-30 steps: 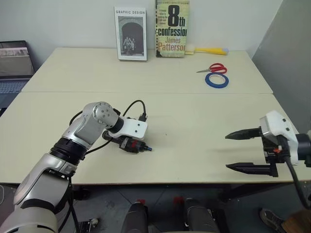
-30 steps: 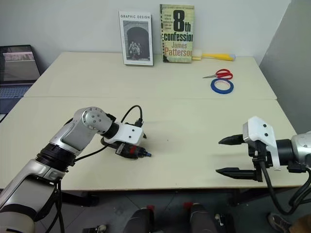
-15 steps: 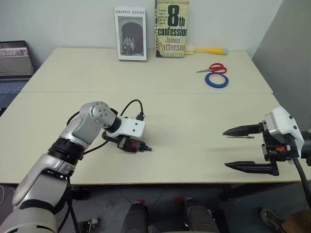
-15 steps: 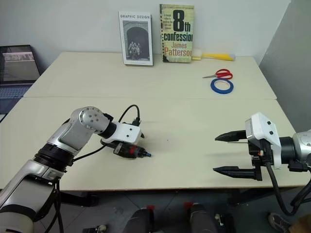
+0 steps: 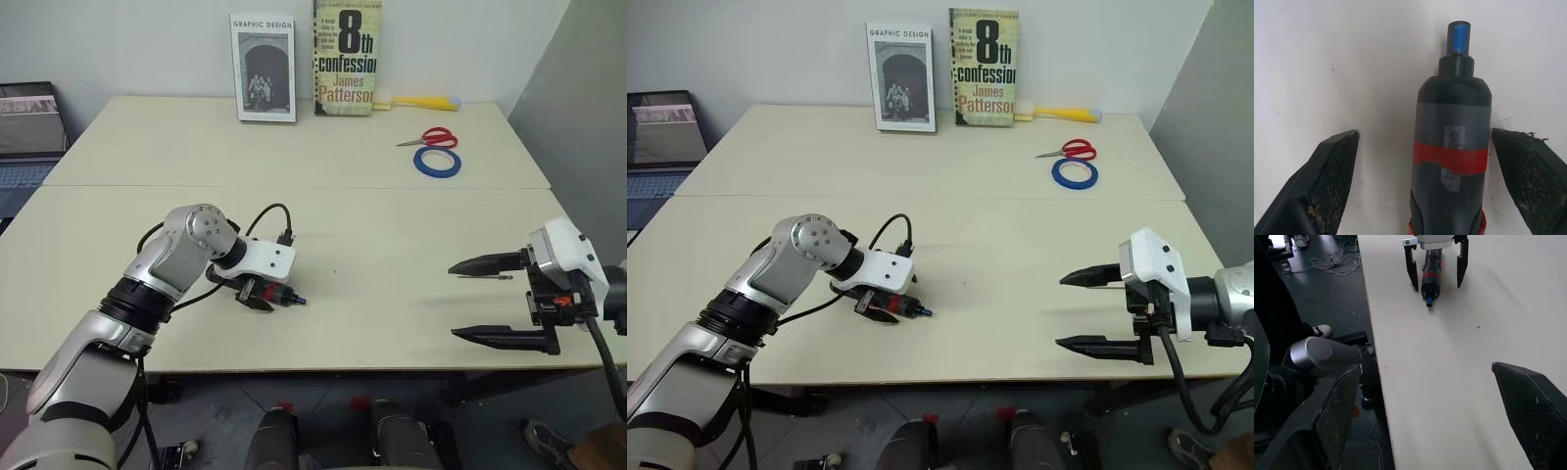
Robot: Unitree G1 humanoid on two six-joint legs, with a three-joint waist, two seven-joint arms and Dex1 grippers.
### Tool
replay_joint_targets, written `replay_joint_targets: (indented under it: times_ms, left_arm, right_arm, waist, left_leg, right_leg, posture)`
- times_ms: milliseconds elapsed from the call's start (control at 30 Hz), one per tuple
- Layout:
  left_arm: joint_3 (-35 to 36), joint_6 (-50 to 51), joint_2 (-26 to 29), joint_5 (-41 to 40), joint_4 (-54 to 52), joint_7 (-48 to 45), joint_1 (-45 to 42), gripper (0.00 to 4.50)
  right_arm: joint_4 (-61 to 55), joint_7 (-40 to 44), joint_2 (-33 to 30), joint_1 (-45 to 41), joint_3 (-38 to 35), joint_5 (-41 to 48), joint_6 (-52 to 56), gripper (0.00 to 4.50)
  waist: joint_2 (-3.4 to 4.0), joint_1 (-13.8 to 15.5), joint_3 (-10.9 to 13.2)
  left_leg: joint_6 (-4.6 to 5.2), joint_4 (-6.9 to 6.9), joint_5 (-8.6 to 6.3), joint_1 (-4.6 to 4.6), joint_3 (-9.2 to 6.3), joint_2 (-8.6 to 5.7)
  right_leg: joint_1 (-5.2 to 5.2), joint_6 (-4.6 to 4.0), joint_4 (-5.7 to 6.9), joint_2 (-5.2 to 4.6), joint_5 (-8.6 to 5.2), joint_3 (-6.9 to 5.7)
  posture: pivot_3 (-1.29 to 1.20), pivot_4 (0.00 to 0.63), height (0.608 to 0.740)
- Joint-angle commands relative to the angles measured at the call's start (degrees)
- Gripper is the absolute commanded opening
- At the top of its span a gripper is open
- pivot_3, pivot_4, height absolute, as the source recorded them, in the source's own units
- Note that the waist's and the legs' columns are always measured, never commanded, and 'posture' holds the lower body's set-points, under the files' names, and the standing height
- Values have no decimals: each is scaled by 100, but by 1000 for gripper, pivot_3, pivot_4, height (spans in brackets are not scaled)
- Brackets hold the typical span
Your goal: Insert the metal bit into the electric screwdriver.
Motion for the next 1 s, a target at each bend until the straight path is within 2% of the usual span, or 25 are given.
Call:
replay_joint_targets:
  times_ms: [33, 633, 767, 800, 1000]
  left_arm:
    - [-93, 81, -99, 28, -199, -146, -67, 4500]
    - [-375, -202, -349, 379, 259, -359, -375, 4500]
    - [-391, -151, -326, 423, 262, -363, -366, 3901]
    - [-396, -136, -304, 448, 272, -367, -359, 3582]
    - [-402, -54, -178, 457, 217, -489, -266, 2480]
  right_arm:
    - [-76, -48, -44, -61, -21, 30, -40, 4475]
    - [-119, -153, -8, 35, -4, 47, -54, 4475]
    - [-127, -172, -10, 33, -16, 68, -37, 4500]
    - [-124, -172, -11, 27, -18, 75, -33, 4500]
    - [-71, -163, -20, -54, 17, 76, -46, 4500]
  waist:
    - [0, 4, 0]
    - [0, 3, 0]
    - [1, 4, 0]
    - [1, 4, -1]
    - [1, 2, -1]
  left_leg:
    - [0, 0, 0, 0, 0, 0]
    - [0, 0, 0, -1, -1, 0]
    - [0, 0, 0, 0, -1, 0]
    - [0, 0, 0, 1, -1, 0]
    - [1, 1, 1, 3, -2, 0]
  right_leg:
    - [0, 0, 0, 0, 0, 0]
    - [0, 0, -2, 0, 0, -1]
    - [0, 0, -2, 0, 0, 0]
    - [0, 0, -1, 0, 0, -1]
    - [1, 0, 2, 0, 0, 0]
  posture:
    - [0, 150, 740]
    - [0, 150, 740]
    - [0, 150, 740]
    - [0, 150, 740]
    - [0, 150, 740]
